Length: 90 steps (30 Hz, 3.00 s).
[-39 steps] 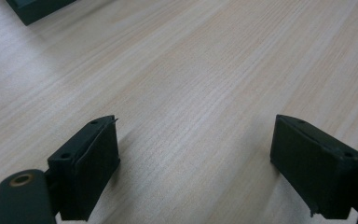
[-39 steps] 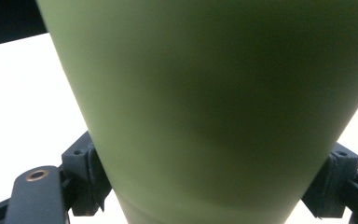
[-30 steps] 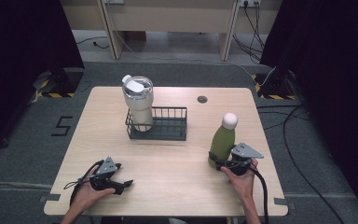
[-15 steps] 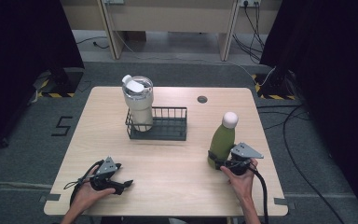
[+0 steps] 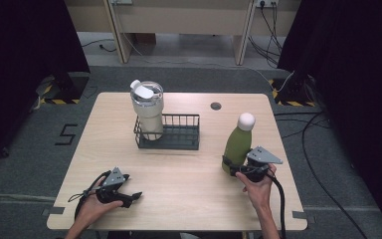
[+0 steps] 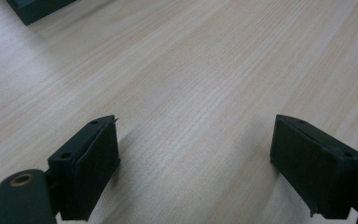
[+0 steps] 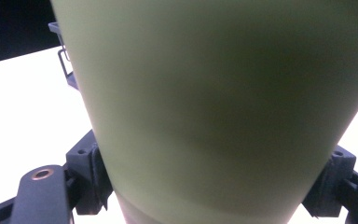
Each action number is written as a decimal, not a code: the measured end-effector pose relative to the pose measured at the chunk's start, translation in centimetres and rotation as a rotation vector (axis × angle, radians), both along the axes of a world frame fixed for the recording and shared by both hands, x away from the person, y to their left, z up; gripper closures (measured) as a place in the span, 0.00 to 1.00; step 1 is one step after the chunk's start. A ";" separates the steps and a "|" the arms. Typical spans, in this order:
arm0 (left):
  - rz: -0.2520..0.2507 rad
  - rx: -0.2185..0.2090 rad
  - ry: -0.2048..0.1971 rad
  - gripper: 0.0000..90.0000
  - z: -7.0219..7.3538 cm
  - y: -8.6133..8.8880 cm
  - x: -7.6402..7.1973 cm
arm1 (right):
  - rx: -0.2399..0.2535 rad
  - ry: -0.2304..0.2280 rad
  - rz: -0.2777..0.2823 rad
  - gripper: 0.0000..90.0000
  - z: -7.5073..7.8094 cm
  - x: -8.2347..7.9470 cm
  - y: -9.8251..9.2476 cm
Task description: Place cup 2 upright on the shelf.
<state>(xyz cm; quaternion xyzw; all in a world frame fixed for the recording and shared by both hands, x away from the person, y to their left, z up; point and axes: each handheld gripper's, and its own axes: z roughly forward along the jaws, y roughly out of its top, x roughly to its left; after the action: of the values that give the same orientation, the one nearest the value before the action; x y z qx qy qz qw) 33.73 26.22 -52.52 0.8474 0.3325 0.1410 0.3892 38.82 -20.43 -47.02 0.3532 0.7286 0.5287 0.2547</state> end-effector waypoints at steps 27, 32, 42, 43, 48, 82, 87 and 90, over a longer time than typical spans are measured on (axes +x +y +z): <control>0.001 0.000 0.000 0.16 0.0 0.0 0.0 | -0.009 -0.027 0.028 0.23 4.1 2.6 2.8; 0.001 0.000 0.000 0.16 0.0 0.0 0.0 | -0.008 -0.030 0.036 0.23 4.8 3.3 3.4; 0.001 0.001 0.000 0.16 0.0 0.0 0.0 | 0.000 -0.025 0.058 0.23 5.9 4.5 4.8; 0.001 0.000 0.000 0.16 0.0 0.0 0.0 | 0.002 -0.024 0.061 0.23 6.0 4.7 5.0; 0.001 -0.001 -0.001 0.16 0.0 0.0 0.0 | 0.004 -0.023 0.076 0.23 6.4 5.4 5.7; 0.004 -0.005 -0.002 0.16 0.0 0.0 0.0 | -0.013 -0.023 0.112 0.23 9.6 9.6 10.0; 0.004 -0.003 -0.002 0.16 0.0 0.0 0.0 | -0.003 -0.026 0.128 0.23 9.8 10.1 11.0; 0.003 -0.003 -0.001 0.16 0.0 0.0 0.0 | -0.016 -0.024 0.132 0.23 9.8 10.3 11.7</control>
<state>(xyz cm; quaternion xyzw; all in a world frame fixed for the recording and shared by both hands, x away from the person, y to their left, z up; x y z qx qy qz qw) 33.69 26.26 -52.53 0.8464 0.3337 0.1415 0.3903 49.09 -8.71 -37.25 0.2962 0.7514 0.5425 0.2310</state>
